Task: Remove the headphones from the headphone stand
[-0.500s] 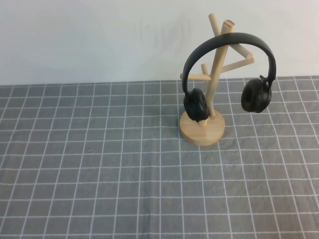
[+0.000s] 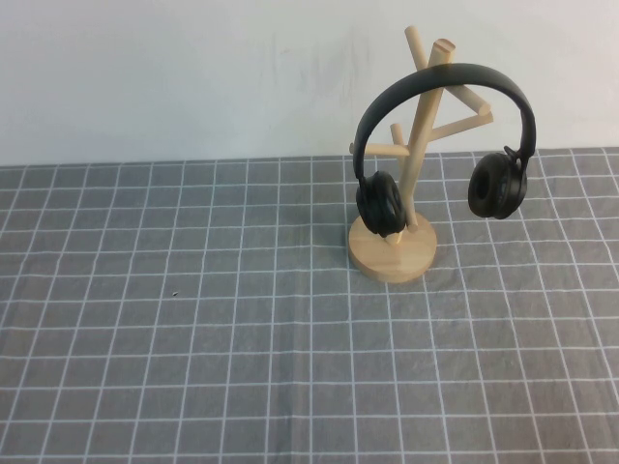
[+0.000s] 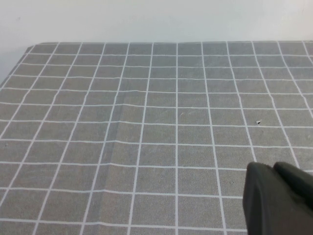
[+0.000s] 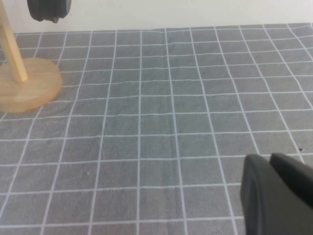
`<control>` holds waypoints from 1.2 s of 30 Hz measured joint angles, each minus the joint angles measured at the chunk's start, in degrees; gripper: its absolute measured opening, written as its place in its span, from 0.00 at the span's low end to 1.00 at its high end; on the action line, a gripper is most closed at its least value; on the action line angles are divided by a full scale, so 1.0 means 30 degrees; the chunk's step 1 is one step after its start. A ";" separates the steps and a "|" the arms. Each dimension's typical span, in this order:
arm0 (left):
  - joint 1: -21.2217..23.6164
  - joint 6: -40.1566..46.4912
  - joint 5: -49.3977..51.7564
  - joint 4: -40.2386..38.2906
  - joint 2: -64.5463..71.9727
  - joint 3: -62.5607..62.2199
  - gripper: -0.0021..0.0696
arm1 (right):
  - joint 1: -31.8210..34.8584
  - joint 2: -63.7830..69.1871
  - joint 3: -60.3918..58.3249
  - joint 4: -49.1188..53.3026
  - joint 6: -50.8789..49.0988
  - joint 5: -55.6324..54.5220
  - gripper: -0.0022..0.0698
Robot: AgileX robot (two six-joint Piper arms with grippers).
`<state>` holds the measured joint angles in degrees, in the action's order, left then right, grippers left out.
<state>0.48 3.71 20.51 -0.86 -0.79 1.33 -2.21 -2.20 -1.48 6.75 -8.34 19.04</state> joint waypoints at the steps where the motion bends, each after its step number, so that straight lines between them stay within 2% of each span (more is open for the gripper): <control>1: 0.0000 0.0000 0.0000 0.0000 0.0000 0.0000 0.02 | 0.0000 0.0000 0.0000 0.0000 0.0000 -0.0038 0.02; 27: 0.0000 0.0000 0.0000 0.0000 0.0000 0.0000 0.02 | 0.0000 0.0000 0.0000 0.0034 0.0000 -0.0674 0.02; 31: 0.0000 0.0000 0.0000 0.0000 0.0000 0.0000 0.02 | 0.0000 0.0000 0.0000 0.0034 0.0000 -0.3049 0.02; 36: 0.0000 0.0000 0.0000 0.0000 0.0000 0.0000 0.02 | 0.0000 0.0000 0.0000 0.0034 0.0000 -1.0356 0.02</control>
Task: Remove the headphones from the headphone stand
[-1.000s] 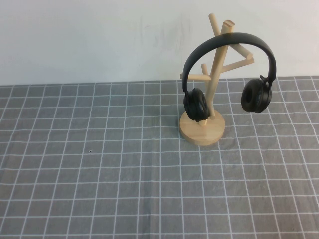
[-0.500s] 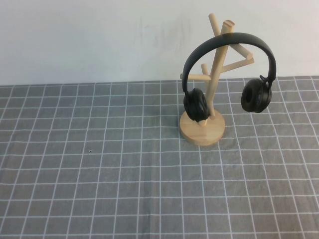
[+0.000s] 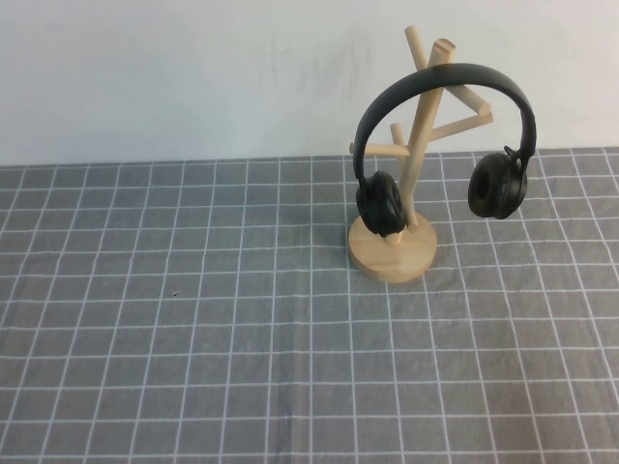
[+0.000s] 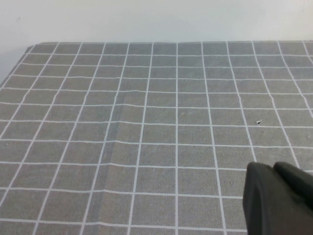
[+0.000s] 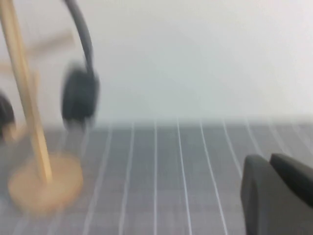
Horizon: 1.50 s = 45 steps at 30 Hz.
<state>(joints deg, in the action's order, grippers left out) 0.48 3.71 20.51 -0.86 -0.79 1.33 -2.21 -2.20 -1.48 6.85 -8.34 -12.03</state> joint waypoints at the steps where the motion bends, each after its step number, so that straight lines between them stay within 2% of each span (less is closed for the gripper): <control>1: 0.0000 0.0000 0.0000 0.0000 0.0000 0.0000 0.02 | 0.0000 0.0000 0.0000 -0.0042 0.0000 -0.1783 0.02; 4: 0.0000 0.0000 0.0000 0.0000 0.0000 0.0000 0.02 | 0.0000 0.0000 0.0000 -0.0071 0.0000 -0.5686 0.02; 7: 0.0000 0.0000 0.0000 0.0000 0.0000 0.0000 0.02 | 0.0000 0.0000 0.0000 -0.0071 0.0000 -0.8041 0.02; 11: 0.0000 0.0000 0.0000 0.0000 0.0000 0.0000 0.02 | 0.0000 0.0000 0.0044 -0.0335 0.0358 -0.9403 0.02; 15: 0.0000 0.0000 0.0000 0.0000 0.0000 0.0000 0.02 | 0.0000 0.0035 0.0085 -0.0458 -0.1868 -0.9719 0.02; 19: 0.0000 0.0000 0.0000 0.0000 0.0000 0.0000 0.02 | 0.0000 0.0117 0.1532 -0.0328 -0.2057 -1.1238 0.02; 21: 0.0000 0.0000 0.0000 0.0000 0.0000 0.0000 0.02 | 0.0000 0.0298 0.3145 -0.0328 -0.1891 -1.0455 0.02; 24: 0.0000 0.0000 0.0000 0.0000 0.0000 0.0000 0.02 | 0.0000 0.1347 0.6803 -0.0227 -0.1824 -0.7035 0.02; 28: 0.0000 0.0000 0.0000 0.0000 0.0000 0.0000 0.02 | 0.0000 0.4420 1.2094 0.1594 -0.2839 0.1989 0.02; 31: 0.0000 0.0000 0.0000 0.0000 0.0000 0.0000 0.02 | 0.0000 0.7359 1.4541 0.1642 -0.2361 0.5365 0.02; 39: 0.0000 0.0000 0.0000 0.0000 0.0000 0.0000 0.02 | 0.0000 1.2496 1.5650 0.2882 -0.1338 0.3460 0.02; 45: 0.0000 0.0000 0.0000 0.0000 0.0000 0.0000 0.02 | 0.0000 1.6027 1.5650 0.2848 -0.2081 0.5746 0.02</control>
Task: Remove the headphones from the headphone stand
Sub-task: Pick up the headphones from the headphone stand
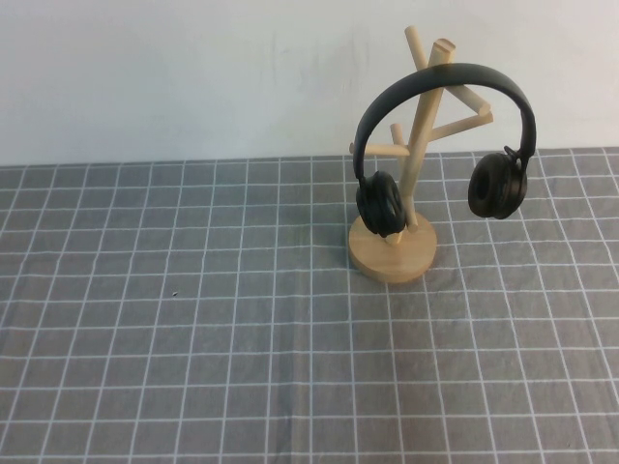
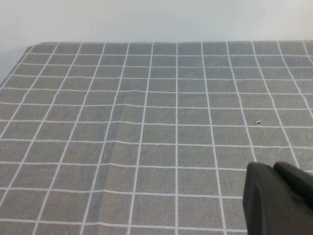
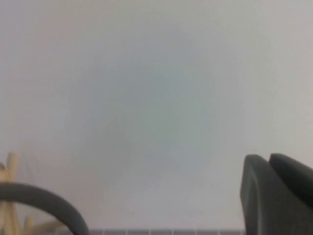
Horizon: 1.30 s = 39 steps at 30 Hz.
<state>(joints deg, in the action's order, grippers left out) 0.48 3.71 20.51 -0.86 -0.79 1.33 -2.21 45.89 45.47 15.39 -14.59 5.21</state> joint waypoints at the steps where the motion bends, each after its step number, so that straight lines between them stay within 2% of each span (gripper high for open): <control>1: 0.0000 0.0000 0.0000 0.0000 0.0000 0.0000 0.02 | -0.0048 0.0363 0.0000 0.0002 0.0000 0.0372 0.02; 4: 0.0000 0.0000 0.0000 0.0000 0.0000 0.0000 0.02 | -0.0875 0.1735 0.0000 0.0174 0.0563 0.0555 0.02; 9: 0.0000 0.0000 0.0000 0.0000 0.0000 0.0000 0.02 | -0.3352 0.4395 0.0000 0.1279 0.5819 0.0221 0.02; 12: 0.0000 0.0000 0.0000 0.0000 0.0000 0.0000 0.02 | -0.4743 0.5543 0.0000 0.1862 0.6790 0.0028 0.05; 14: 0.0000 0.0000 0.0000 0.0000 0.0000 0.0000 0.02 | -0.5423 0.6171 0.0000 0.2197 0.6790 -0.0855 0.14; 19: 0.0000 0.0000 0.0000 0.0000 0.0000 0.0000 0.02 | -0.5621 0.7827 0.0000 0.2245 0.6918 -0.3986 0.52; 21: 0.0000 0.0000 0.0000 0.0000 0.0000 0.0000 0.02 | -0.5621 0.8517 0.0000 0.2245 0.7001 -0.5000 0.59; 25: 0.0000 0.0000 0.0000 0.0000 0.0000 0.0000 0.02 | -0.5621 0.9765 0.0000 0.1967 0.8555 -0.6779 0.59; 28: 0.0000 0.0000 0.0000 0.0000 0.0000 0.0000 0.02 | -0.5621 1.0563 0.0000 0.0371 1.1287 -0.8522 0.59; 32: 0.0000 0.0000 0.0000 0.0000 0.0000 0.0000 0.02 | -0.5621 1.0967 0.0000 -0.6258 1.6193 -1.2046 0.59; 34: 0.0000 0.0000 0.0000 0.0000 0.0000 0.0000 0.02 | -0.5621 1.1155 0.0000 -0.8536 1.6947 -1.3998 0.59; 36: 0.0000 0.0000 0.0000 0.0000 0.0000 0.0000 0.02 | -0.5653 1.1241 0.0000 -0.8827 1.7528 -1.4489 0.59; 39: 0.0000 0.0000 0.0000 0.0000 0.0000 0.0000 0.02 | -0.5698 1.1361 0.0000 -0.7184 1.7686 -1.4354 0.59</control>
<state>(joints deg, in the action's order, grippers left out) 0.48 3.71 20.51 -0.86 -0.79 1.33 -19.30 79.97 45.47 -6.16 38.47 -37.85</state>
